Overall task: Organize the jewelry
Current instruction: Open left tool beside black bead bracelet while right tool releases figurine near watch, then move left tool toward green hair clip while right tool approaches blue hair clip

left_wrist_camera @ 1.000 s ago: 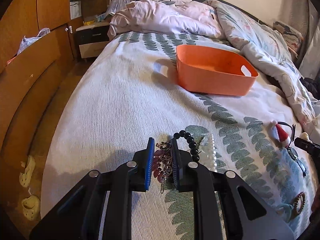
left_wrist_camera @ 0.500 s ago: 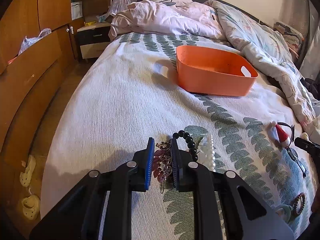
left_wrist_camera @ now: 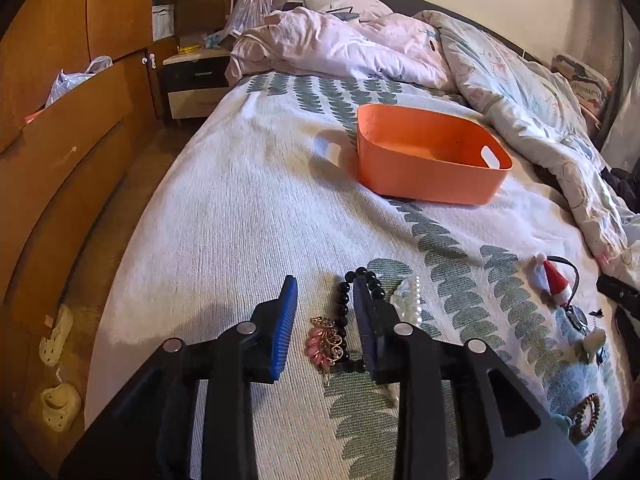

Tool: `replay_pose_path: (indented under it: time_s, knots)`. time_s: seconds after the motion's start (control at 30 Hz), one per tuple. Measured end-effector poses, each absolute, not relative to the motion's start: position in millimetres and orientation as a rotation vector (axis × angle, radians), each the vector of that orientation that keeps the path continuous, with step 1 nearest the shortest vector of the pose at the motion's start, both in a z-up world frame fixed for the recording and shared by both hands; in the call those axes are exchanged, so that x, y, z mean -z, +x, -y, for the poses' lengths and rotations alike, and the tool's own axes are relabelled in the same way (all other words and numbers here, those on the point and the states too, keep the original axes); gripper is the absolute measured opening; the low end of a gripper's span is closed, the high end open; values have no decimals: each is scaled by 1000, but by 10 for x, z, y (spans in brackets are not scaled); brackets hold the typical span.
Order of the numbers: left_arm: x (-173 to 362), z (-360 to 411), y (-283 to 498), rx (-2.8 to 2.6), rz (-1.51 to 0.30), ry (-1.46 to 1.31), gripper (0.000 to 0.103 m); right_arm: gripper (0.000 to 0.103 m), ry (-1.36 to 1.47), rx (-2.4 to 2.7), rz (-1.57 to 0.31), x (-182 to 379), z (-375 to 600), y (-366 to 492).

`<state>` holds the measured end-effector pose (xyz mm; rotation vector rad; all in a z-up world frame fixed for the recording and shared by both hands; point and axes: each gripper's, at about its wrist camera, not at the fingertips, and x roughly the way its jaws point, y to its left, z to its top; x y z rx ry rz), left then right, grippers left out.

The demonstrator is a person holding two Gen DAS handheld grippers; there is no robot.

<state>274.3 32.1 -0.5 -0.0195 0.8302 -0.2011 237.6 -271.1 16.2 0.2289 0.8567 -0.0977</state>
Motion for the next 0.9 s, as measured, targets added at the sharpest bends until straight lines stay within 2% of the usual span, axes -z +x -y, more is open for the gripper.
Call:
replay_pose_path:
  time_s: [0.23,0.5,0.6,0.77,0.9]
  knots:
    - [-167,-218,2583,191,-793,14,30,58,238,82,-808,-368,2657,2238]
    - [-591,-108,2123,174,-687,36,69,66,281,60,-720,-693,2551,1936]
    - [-765,-136,1924,167,-652,30,79,69,296,43,-702,-815,2506,1805]
    - [-931,-272,1600,151,-620,1,86,77,262,18,-645,-1114,2383,1467]
    - [-918,-357,1369,118,-612,-12,87,82,222,16,-608,-1257,2288,1205]
